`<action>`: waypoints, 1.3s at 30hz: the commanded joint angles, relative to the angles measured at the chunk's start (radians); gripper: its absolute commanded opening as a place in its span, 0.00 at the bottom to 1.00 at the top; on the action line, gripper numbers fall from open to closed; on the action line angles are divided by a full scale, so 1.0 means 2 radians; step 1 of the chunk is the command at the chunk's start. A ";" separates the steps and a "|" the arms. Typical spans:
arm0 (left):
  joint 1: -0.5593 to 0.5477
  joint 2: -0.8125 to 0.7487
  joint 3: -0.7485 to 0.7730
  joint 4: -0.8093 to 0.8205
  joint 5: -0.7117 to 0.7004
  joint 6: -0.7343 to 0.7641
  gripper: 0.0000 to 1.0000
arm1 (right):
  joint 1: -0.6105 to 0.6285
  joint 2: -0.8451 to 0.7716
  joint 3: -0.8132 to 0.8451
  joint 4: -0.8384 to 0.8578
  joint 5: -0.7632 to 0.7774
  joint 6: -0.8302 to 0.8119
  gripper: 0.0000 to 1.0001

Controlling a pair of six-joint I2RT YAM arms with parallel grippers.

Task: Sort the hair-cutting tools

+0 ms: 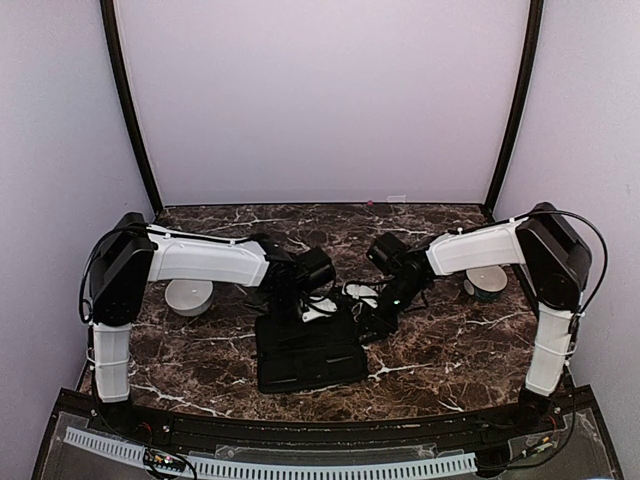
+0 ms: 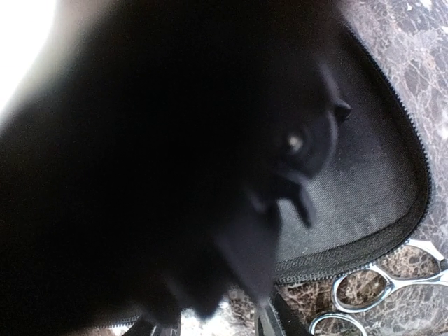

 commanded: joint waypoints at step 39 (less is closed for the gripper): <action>0.097 -0.292 -0.221 0.497 -0.107 -0.196 0.99 | -0.047 -0.139 -0.014 -0.021 0.180 -0.031 0.40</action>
